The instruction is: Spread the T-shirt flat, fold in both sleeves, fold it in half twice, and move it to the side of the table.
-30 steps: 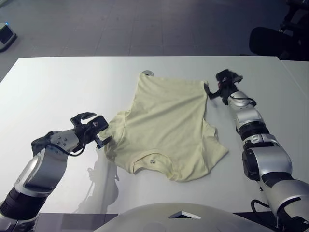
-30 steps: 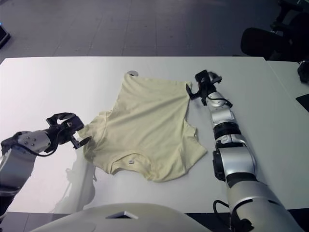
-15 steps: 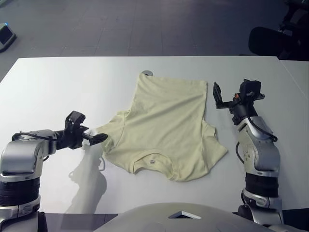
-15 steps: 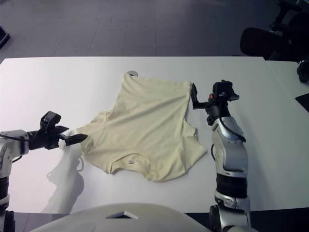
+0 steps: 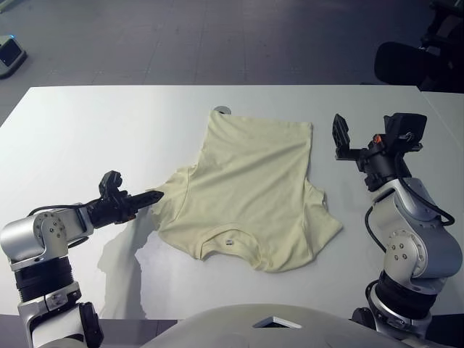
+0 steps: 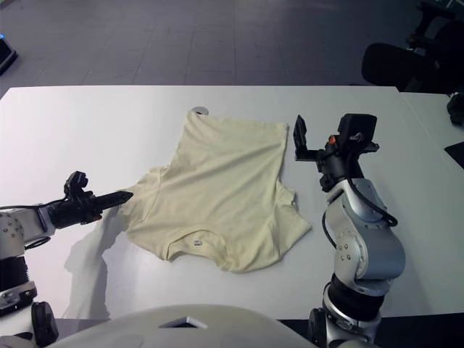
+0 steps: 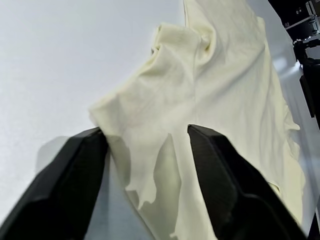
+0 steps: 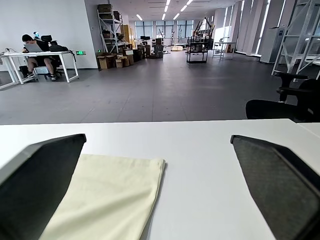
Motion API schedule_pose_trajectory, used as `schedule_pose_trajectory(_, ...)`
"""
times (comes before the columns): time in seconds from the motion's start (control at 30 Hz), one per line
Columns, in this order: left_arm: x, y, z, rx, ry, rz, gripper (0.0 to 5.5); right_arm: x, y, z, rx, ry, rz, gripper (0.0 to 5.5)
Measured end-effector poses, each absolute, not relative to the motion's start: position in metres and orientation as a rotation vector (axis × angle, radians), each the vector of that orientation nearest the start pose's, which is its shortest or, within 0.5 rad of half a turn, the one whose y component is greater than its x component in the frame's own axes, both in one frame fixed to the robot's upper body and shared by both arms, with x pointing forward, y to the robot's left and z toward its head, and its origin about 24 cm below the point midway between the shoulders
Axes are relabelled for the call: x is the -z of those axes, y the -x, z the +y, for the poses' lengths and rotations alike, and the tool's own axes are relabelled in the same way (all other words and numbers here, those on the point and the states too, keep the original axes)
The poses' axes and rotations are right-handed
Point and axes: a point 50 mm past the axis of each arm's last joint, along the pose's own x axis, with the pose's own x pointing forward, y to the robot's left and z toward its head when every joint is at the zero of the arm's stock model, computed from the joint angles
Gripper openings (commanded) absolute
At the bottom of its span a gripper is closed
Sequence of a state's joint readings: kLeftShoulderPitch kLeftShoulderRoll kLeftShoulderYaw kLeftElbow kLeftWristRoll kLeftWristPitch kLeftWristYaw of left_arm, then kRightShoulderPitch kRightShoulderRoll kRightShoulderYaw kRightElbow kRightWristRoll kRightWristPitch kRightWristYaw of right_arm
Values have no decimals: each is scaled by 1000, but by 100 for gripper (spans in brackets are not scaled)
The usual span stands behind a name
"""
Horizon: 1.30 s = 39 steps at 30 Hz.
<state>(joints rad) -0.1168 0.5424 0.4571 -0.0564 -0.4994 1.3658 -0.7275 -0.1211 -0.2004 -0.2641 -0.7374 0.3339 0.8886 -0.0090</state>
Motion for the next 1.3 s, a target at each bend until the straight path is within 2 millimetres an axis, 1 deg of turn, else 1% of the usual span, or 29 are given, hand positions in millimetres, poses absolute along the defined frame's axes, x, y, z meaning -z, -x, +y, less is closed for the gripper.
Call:
schedule_pose_trajectory(0.03, -63, -217, 279, 368, 528, 832, 197, -162, -233, -195, 2, -46, 0, 540)
schedule_pose_trajectory(0.07, -62, -217, 279, 361, 525, 831, 186, -162, -233, -195, 1, -46, 2, 540)
schedule_pose_trajectory(0.13, -61, -218, 278, 346, 521, 829, 137, -163, -234, -194, -2, -46, 0, 540)
schedule_pose_trajectory(0.27, -58, -219, 277, 320, 522, 826, 63, -162, -234, -193, -7, -45, 4, 540)
schedule_pose_trajectory(0.4, -57, -219, 276, 307, 527, 827, 2, -162, -234, -193, -9, -45, 7, 540)
schedule_pose_trajectory(0.57, -57, -220, 271, 321, 554, 822, 2, -162, -234, -193, -4, -44, 7, 540)
schedule_pose_trajectory(0.7, -65, -220, 266, 311, 529, 827, 2, -163, -233, -196, 12, -43, 4, 540)
schedule_pose_trajectory(0.87, -97, -221, 248, 395, 416, 774, 2, -167, -229, -198, 48, -36, -19, 540)
schedule_pose_trajectory(1.0, -113, -219, 237, 458, 344, 764, 2, -163, -222, -198, 81, -43, -13, 540)
schedule_pose_trajectory(1.07, -117, -219, 229, 506, 317, 761, 2, -161, -221, -197, 96, -46, -8, 540)
schedule_pose_trajectory(1.17, -124, -222, 204, 630, 271, 739, 2, -159, -220, -194, 96, -51, -1, 540)
schedule_pose_trajectory(1.23, -120, -222, 188, 673, 265, 746, 2, -159, -221, -191, 85, -51, 0, 540)
schedule_pose_trajectory(1.3, -117, -222, 179, 686, 267, 750, 2, -159, -223, -190, 75, -51, -1, 540)
